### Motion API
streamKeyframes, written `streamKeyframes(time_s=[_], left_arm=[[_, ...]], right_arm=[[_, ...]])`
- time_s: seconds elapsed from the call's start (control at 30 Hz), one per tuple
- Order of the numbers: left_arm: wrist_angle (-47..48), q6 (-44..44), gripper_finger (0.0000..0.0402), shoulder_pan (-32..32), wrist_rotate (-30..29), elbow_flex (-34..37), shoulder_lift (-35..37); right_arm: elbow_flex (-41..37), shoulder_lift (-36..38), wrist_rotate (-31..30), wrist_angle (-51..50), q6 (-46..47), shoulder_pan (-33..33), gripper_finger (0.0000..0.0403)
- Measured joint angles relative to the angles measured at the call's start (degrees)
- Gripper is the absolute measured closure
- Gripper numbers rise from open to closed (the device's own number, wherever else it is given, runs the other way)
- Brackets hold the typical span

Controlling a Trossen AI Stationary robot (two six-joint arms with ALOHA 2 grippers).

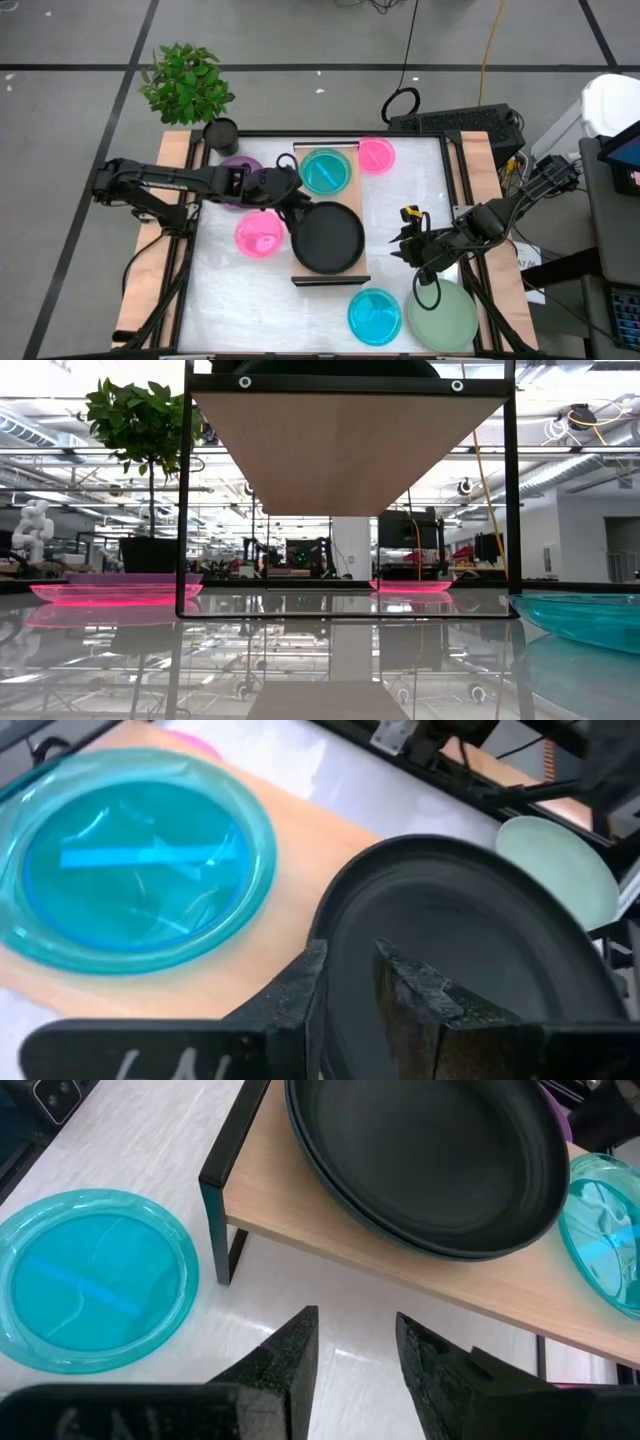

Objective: Place and stack plates onto a shelf
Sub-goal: Stack the black plate on top of the dark green plate

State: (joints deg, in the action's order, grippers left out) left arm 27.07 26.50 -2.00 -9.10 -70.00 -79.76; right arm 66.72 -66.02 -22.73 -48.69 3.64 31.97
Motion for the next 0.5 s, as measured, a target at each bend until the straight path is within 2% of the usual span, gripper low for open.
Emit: streamKeyframes(time_s=[0.17, 0.3, 0.4, 0.5], left_arm=[[0.29, -0.06, 0.0313, -1.53, -0.22, -0.04, 2.53], [1.70, -1.85, 0.0313, -5.85, -0.71, -0.04, 3.85], [2.47, -4.22, 0.0313, -10.59, -3.87, -0.09, 3.93], [4.85, -4.03, 0.0313, -15.63, -9.50, -0.07, 3.75]], right_arm=[[0.00, 0.00, -0.01, 0.00, 0.15, 0.01, 0.0284], [0.00, 0.00, -0.01, 0.00, 0.77, 0.00, 0.0284], [0.00, 0.00, 0.00, 0.44, 1.40, 0.00, 0.0284], [0.00, 0.02, 0.00, 0.71, 1.89, 0.01, 0.0284]])
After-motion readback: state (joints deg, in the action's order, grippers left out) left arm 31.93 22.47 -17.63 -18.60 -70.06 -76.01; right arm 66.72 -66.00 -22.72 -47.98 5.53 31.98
